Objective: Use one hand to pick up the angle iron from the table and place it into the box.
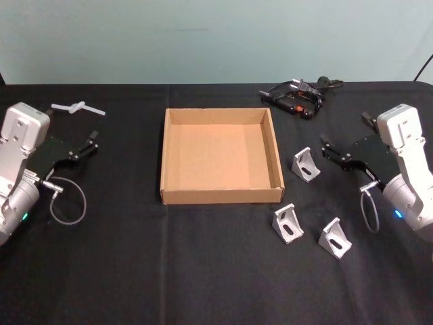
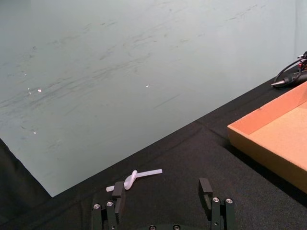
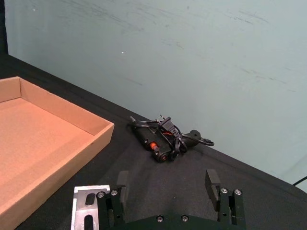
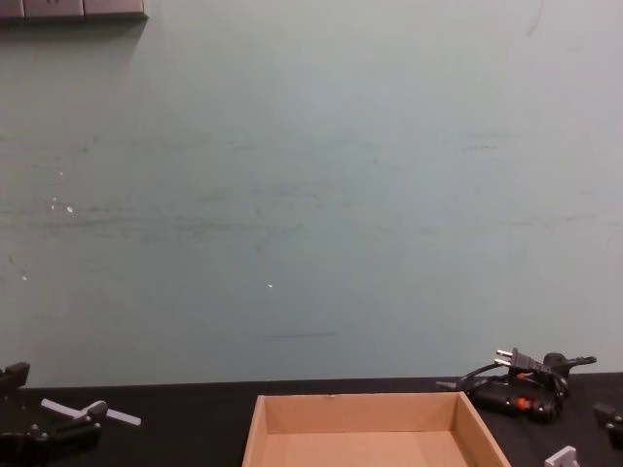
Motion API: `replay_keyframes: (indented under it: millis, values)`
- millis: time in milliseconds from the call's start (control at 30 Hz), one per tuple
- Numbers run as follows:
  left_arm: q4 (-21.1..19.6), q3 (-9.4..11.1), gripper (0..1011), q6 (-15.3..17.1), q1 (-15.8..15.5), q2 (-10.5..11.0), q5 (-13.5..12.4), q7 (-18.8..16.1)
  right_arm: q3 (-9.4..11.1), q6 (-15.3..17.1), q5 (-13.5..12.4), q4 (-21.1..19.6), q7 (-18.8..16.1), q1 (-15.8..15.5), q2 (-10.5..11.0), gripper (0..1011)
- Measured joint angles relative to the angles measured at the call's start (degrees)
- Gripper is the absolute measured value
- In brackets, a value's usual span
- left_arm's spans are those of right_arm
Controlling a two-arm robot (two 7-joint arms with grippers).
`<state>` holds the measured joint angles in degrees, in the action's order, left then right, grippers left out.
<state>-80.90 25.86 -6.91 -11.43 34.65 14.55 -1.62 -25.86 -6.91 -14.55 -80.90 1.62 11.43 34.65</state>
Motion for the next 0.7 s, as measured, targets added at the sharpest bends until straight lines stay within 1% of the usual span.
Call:
replay_keyframes:
  millis: [700]
  values:
    - [0.0,0.0,1005,0.0,0.0,0.0,0.0,0.0,0.0,0.0,0.0,0.0,0.0,0.0,0.0,1003]
